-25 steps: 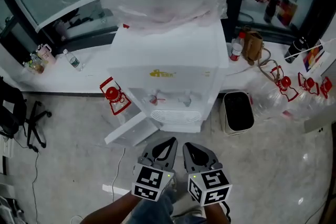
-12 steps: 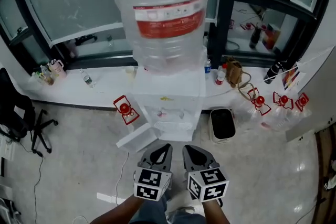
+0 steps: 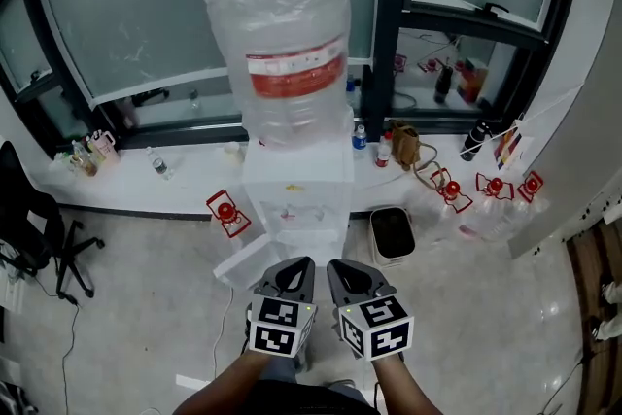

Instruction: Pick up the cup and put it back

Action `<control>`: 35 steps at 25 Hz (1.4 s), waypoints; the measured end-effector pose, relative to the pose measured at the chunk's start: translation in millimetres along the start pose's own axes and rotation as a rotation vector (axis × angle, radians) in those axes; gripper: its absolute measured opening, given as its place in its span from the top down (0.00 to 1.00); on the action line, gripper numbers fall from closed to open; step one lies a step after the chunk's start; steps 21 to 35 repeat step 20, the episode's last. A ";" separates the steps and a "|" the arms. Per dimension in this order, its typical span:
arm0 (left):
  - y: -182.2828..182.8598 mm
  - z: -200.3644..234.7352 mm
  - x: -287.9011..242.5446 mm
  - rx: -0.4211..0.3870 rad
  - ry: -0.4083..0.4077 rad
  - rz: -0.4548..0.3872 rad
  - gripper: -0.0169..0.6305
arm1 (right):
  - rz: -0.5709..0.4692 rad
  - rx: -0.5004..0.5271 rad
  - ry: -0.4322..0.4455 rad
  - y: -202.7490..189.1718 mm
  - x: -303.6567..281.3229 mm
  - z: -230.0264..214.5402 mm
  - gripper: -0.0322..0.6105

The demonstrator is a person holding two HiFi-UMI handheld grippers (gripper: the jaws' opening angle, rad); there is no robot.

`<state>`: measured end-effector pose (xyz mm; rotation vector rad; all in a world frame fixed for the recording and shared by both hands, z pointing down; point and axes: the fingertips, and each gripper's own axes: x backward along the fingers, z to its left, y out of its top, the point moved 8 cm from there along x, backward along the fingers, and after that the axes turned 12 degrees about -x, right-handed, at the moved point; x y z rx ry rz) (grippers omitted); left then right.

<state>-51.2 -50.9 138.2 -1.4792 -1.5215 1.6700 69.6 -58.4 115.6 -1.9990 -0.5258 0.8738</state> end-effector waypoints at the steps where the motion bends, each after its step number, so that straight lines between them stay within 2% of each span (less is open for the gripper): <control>1: 2.2 -1.9 2.5 -0.010 0.001 -0.004 0.96 | 0.003 0.010 0.004 0.5 2.3 2.7 0.92; 9: 13.0 -3.8 13.7 -0.016 0.012 -0.023 0.96 | 0.016 0.049 0.043 2.4 4.5 16.0 0.92; 35: 15.5 -5.0 19.4 -0.016 0.016 -0.019 0.96 | 0.007 0.067 0.033 5.5 9.6 12.5 0.92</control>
